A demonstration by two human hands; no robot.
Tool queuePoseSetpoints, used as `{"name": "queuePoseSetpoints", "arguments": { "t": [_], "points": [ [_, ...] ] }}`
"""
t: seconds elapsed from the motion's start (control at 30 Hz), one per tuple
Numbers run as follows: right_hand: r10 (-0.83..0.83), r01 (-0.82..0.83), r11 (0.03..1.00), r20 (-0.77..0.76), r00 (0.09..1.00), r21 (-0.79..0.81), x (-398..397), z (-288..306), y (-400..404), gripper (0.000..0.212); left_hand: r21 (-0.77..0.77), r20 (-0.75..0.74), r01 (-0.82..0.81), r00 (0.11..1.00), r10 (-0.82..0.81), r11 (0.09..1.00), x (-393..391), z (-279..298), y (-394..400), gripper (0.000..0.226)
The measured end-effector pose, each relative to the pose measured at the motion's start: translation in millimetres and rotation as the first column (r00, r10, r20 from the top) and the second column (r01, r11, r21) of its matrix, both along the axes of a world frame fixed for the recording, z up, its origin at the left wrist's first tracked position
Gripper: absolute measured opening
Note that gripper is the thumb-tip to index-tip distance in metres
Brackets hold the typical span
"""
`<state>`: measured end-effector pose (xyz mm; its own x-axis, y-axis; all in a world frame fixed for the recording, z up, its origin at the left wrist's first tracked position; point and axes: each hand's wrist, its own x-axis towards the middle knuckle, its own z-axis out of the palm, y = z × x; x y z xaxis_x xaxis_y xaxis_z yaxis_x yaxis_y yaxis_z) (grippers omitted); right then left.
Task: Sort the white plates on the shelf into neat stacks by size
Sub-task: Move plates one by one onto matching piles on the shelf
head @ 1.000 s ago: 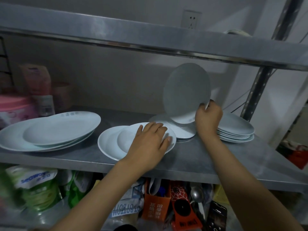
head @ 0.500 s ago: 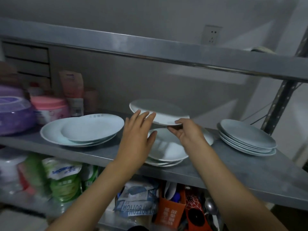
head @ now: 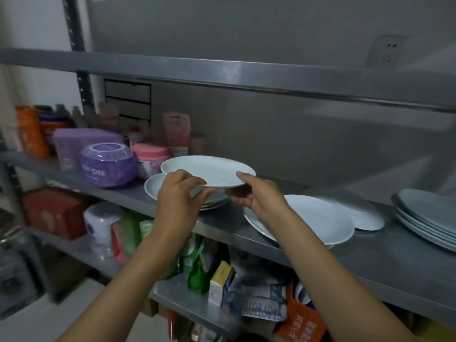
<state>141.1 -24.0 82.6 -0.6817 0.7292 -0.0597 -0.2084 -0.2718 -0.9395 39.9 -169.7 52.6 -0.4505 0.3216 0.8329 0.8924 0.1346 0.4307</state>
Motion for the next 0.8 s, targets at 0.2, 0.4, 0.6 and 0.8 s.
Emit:
{"name": "queuePoseSetpoints", "arguments": {
  "t": [0.2, 0.4, 0.6, 0.8],
  "points": [
    [-0.077, 0.052, 0.984, 0.144, 0.987, 0.167, -25, -4, -13, 0.015, -0.002, 0.045, -0.075, 0.996, 0.075, 0.997, -29, -12, -23, 0.022],
    [-0.412, 0.002, 0.584, 0.294, 0.862, 0.812, -28, -16, -19, 0.041, -0.064, 0.061, -0.093, 0.993, 0.097, 0.994, -46, -24, -31, 0.021],
    [-0.442, -0.089, 0.291, 0.216, 0.87, 0.953, -31, -22, -23, 0.046, -0.101, 0.078, -0.088, 0.992, 0.096, 0.991, -53, -36, -33, 0.021],
    [-0.538, -0.267, -0.021, 0.214, 0.815, 0.964, -31, -21, -22, 0.054, -0.164, 0.059, -0.068, 0.995, 0.078, 0.984, -58, -38, -32, 0.019]
  ]
}}
